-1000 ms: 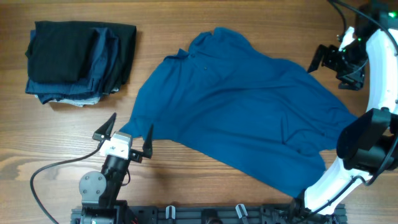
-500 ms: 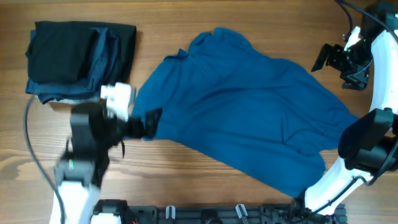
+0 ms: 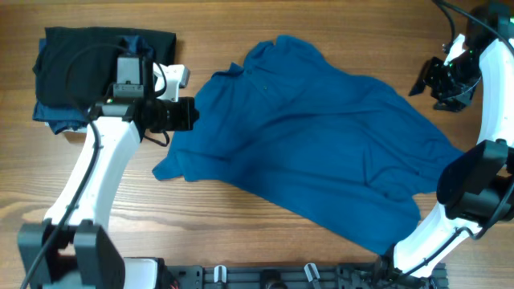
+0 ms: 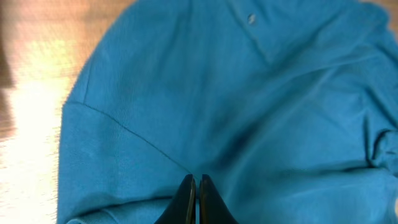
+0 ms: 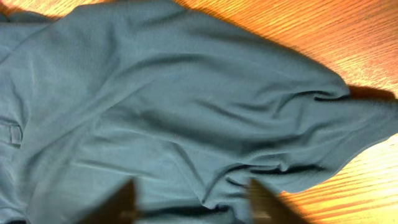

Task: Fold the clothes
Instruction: 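Grasp the shirt's left shoulder with left gripper, right side with right gripper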

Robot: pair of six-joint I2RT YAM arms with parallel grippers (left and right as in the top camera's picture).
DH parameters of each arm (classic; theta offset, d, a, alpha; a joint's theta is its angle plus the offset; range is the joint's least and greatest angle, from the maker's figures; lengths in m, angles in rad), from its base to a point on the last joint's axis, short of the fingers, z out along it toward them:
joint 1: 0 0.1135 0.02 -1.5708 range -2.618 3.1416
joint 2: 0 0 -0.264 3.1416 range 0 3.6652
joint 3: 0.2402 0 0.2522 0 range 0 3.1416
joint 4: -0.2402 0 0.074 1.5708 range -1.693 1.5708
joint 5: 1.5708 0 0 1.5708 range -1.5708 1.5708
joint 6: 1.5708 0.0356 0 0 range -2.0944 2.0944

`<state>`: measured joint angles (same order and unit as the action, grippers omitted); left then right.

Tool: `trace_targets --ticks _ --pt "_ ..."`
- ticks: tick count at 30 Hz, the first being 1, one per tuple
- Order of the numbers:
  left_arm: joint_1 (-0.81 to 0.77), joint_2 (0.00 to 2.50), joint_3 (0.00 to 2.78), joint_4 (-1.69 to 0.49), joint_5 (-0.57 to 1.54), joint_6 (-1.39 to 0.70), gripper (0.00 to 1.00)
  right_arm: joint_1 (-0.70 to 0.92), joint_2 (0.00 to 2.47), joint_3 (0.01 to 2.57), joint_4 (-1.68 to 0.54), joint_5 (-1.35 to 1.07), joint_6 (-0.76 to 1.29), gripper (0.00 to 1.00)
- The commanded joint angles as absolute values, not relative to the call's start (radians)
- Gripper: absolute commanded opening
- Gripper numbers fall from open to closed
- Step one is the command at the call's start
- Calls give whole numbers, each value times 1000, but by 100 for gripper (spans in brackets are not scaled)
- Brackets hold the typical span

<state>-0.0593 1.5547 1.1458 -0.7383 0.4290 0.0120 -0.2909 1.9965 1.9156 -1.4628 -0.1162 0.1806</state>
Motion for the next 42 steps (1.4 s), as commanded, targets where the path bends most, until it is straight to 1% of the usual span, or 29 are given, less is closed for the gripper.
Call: trace_targets --ticks 1,8,11,14,21,25,29,32,33,36,37,42 --pt "-84 1624 1159 -692 452 -36 4 -287 2003 1919 -1479 -147 182 4" --pt "-193 1753 1159 -429 442 -58 4 -274 2003 1800 -1439 -149 183 4" --pt "-233 1802 1159 -345 345 -112 4 -274 2003 1704 -1394 -149 183 4" --pt "-262 1846 1159 -287 274 -117 4 -274 2003 1604 -1343 -150 185 4" --pt "-277 1915 1159 -221 150 -117 4 -274 2003 1428 -1193 -138 237 4" --pt "-277 1940 1159 -188 105 -117 4 -274 2003 1354 -1100 -41 315 4" --pt "-277 1979 1159 -160 72 -117 4 -274 2004 1309 -1029 29 347 4" --pt "-277 2004 1159 -148 19 -117 4 -274 2004 1288 -962 70 349 10" --pt "-277 2012 1159 -145 -8 -117 4 -275 2004 1268 -899 73 348 11" --pt "-277 2016 1159 -146 -21 -118 4 -275 2007 1245 -811 97 379 10" --pt "-277 2016 1159 -146 -21 -118 4 -275 2008 1238 -776 123 400 5" --pt "-277 2016 1159 -146 -21 -118 5 -275 2008 1237 -667 152 392 4"
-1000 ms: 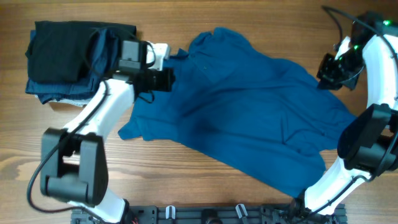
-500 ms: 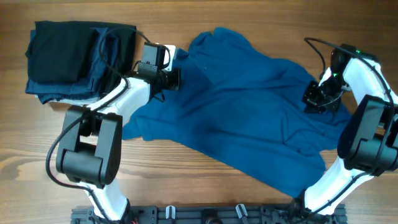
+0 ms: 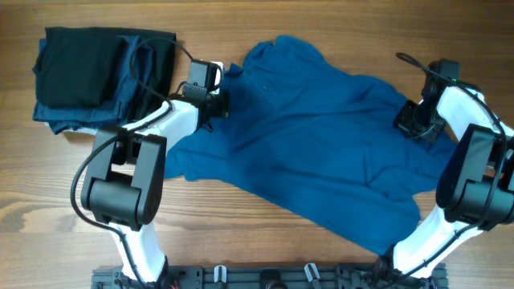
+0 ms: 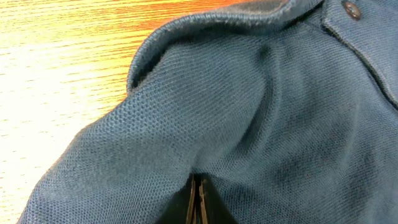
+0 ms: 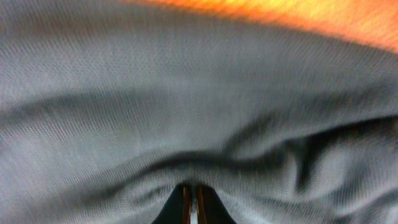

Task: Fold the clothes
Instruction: 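Grasp the shirt's left shoulder with left gripper, right side with right gripper, then pull the shirt edges outward with both grippers to spread it flat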

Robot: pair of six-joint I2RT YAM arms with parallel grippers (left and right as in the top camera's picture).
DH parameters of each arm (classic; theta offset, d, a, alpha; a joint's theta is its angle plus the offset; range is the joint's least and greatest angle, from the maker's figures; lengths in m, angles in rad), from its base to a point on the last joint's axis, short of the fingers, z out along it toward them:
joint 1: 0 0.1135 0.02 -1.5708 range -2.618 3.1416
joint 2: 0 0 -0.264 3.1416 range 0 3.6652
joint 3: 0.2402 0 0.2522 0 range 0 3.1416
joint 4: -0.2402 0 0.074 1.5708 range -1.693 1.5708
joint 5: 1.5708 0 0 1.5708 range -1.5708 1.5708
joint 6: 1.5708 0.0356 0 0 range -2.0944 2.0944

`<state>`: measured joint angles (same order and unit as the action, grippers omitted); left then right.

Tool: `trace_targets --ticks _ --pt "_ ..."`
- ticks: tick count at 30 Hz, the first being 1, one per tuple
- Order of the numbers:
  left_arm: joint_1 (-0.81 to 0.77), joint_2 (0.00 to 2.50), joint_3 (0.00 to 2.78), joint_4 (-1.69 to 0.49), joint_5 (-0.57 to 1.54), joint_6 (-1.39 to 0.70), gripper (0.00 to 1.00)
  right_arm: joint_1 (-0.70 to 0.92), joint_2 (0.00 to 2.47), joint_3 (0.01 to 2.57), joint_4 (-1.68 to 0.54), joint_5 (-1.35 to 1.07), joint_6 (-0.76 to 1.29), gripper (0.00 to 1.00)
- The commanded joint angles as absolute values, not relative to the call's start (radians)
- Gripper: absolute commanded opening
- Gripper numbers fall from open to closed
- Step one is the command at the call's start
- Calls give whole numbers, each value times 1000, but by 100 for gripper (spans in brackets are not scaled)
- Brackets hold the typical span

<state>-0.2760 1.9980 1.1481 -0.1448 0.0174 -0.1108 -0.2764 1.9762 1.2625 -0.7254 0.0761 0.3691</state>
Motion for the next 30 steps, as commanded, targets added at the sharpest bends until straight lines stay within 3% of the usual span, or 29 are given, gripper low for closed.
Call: trace_targets --ticks 1,11,12,23,30 --pt "-277 2016 1159 -146 -21 -118 6 -275 2008 1237 -648 163 392 4" --pt "-277 2016 1159 -122 -20 -121 10 -275 2083 1237 -334 158 283 4" --pt "-277 2016 1159 -75 -20 -143 11 -275 2149 1237 -200 154 231 4" --pt "-278 2004 1162 183 46 -174 18 -274 2216 1265 236 20 88 7" --pt "-278 1979 1250 210 241 -248 23 -271 2131 1438 104 -119 56 31"
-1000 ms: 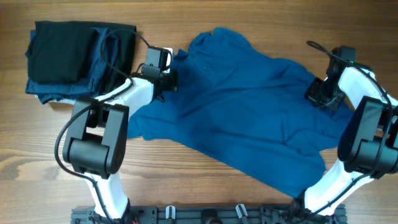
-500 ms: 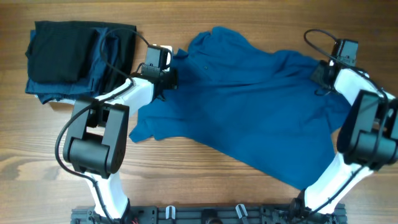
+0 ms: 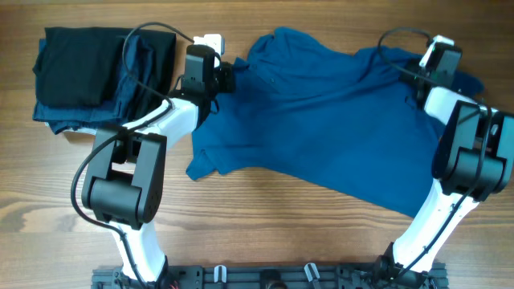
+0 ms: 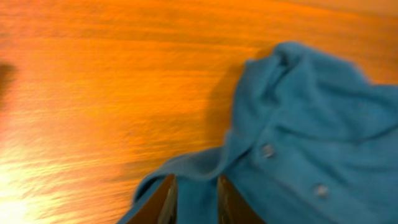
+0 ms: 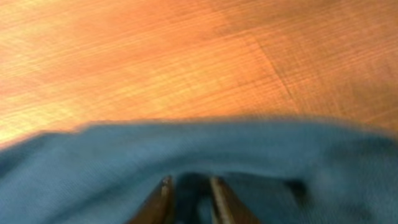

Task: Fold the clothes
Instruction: 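Pull the shirt edges outward with both grippers to spread it flat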

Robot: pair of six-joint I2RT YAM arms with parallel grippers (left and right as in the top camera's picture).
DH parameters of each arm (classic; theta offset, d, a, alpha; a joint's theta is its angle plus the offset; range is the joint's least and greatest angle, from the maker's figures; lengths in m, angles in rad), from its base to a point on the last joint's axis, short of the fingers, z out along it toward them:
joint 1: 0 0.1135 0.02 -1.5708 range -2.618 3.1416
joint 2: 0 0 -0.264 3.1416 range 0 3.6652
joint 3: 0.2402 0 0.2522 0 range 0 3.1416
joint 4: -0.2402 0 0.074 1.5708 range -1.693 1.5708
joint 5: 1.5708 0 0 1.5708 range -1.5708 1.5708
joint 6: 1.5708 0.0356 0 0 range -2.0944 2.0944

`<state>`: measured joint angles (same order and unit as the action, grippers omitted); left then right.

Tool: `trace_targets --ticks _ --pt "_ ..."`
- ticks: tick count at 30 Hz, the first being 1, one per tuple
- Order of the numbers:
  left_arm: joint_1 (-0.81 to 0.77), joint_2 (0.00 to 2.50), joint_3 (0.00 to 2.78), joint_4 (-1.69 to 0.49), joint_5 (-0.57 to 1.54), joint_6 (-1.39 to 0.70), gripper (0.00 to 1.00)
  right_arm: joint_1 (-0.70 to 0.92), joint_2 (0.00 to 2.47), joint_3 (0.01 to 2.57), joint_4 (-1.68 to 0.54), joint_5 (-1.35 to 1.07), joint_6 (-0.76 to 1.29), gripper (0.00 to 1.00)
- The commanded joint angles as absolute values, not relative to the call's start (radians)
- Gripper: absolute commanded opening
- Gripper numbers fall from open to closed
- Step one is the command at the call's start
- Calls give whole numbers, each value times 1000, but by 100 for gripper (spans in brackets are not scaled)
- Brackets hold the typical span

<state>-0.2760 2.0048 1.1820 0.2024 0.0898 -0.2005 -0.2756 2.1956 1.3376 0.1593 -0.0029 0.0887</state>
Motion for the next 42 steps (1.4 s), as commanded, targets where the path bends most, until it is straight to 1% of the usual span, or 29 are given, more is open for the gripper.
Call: trace_targets --ticks 1,2,5,8,11,13,14,15,16,18,22,26,30,36,38,40,42 --pt "-278 1979 1256 211 265 -248 22 -271 2103 1456 65 -137 57 35" --pt "-278 1979 1259 211 273 -248 19 -271 2072 1473 24 -147 68 37" --pt "-277 1981 1260 200 260 -247 4 -273 1964 1517 -153 -155 146 38" --pt "-277 1998 1260 167 242 -243 4 -273 1867 1518 -346 -155 190 40" --pt "-277 2030 1260 130 242 -239 4 -272 1805 1518 -569 -159 240 40" --pt "-277 2053 1260 118 242 -239 4 -272 1793 1518 -696 -159 273 36" --pt "-277 2066 1260 118 241 -236 4 -272 1792 1518 -774 -159 292 31" --pt "-277 2077 1260 119 237 -229 4 -272 1792 1515 -845 -159 304 27" --pt "-277 2088 1260 119 233 -216 4 -272 1793 1505 -905 -158 311 20" --pt "-277 2112 1260 120 207 -214 4 -273 1793 1475 -980 -157 311 11" --pt "-275 2159 1260 126 154 -213 4 -274 1793 1396 -1014 -157 318 10" --pt "-249 2196 1260 164 88 -216 4 -274 1794 1301 -979 -158 373 13" --pt "-214 2205 1260 184 32 -222 4 -274 1793 1238 -970 -149 366 13" --pt "-141 2205 1260 205 32 -246 4 -274 1793 1184 -976 -46 387 19" --pt "-121 2205 1260 207 32 -258 4 -274 1794 1175 -963 50 443 25" --pt "-106 2205 1260 209 33 -271 4 -274 1794 1170 -923 102 451 38" --pt "-102 2203 1262 211 32 -270 4 -276 1794 1170 -870 102 435 44"
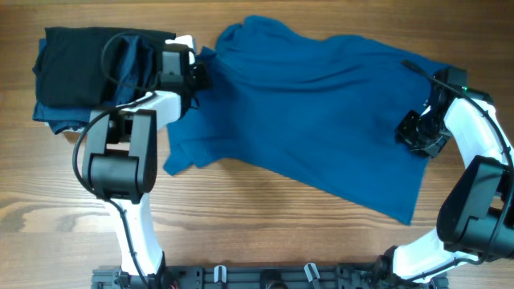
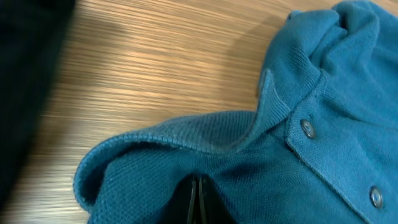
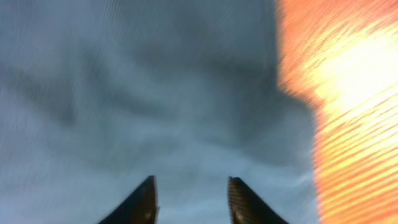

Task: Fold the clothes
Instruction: 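Pull the shirt edges outward with both grippers to spread it flat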

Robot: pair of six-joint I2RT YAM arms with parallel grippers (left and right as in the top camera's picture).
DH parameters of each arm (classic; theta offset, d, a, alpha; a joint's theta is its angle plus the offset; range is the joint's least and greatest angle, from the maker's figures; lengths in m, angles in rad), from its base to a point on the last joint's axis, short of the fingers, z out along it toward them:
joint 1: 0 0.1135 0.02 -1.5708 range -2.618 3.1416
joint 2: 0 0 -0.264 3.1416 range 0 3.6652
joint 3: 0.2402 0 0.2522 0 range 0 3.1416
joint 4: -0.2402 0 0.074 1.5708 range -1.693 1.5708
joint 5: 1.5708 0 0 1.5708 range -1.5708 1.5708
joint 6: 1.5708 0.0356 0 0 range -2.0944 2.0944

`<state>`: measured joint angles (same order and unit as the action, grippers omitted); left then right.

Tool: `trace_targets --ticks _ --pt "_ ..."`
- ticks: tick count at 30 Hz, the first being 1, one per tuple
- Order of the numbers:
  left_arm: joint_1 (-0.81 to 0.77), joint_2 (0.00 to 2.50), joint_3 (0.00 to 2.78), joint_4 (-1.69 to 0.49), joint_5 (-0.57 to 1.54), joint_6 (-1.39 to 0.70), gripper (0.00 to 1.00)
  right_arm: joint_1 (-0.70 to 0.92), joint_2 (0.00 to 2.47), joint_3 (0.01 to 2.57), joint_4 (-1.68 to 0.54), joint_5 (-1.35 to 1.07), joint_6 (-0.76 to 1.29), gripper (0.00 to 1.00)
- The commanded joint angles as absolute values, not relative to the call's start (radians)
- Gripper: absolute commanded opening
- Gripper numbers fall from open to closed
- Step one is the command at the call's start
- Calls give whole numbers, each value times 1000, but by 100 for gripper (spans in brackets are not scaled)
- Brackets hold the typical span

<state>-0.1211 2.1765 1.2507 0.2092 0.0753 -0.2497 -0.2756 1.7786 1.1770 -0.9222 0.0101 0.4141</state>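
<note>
A blue polo shirt (image 1: pixel 313 112) lies spread over the table's far half, collar to the left. In the left wrist view its buttoned collar (image 2: pixel 305 127) lies just beyond the fingers. My left gripper (image 1: pixel 195 78) is shut on a fold of the shirt (image 2: pixel 155 168) beside the collar; its point in that view is (image 2: pixel 199 202). My right gripper (image 1: pixel 416 132) hovers open over the shirt's right part. The right wrist view shows this gripper (image 3: pixel 189 199) with spread fingers (image 3: pixel 144 199) above the blurred cloth (image 3: pixel 155 93), holding nothing.
A stack of dark folded clothes (image 1: pixel 88 68) sits at the far left, just behind my left arm. Bare wooden table (image 1: pixel 241 233) runs along the front, with a black rail (image 1: pixel 265 277) at its near edge.
The right gripper has let go of the shirt's far right edge and now stands open nearer and lower over the cloth. The left gripper and the collar have shifted left, and the shirt lies flatter.
First the left gripper hung shut over the shirt's left side and the right stood open off its right edge. Then both were shut on cloth, left by the collar, right on the right side. The shirt then sat farther back, and now farther left with the right side released.
</note>
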Motion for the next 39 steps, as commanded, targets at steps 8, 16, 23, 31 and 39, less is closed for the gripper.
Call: trace_targets --ticks 8,16,23,31,39 --pt "-107 2089 1270 176 38 -270 4 -314 1804 1176 -681 -91 232 43" --pt "-108 1710 1270 -239 177 -278 4 -314 1707 1221 -876 -96 343 25" --pt "-121 1603 1270 -566 235 -278 4 -314 1770 1166 -754 1 363 19" --pt "-121 1631 1270 -746 226 -266 8 -321 1889 1166 -377 23 241 18" --pt "-121 1638 1260 -764 189 -266 6 -345 2038 1193 -218 19 237 8"
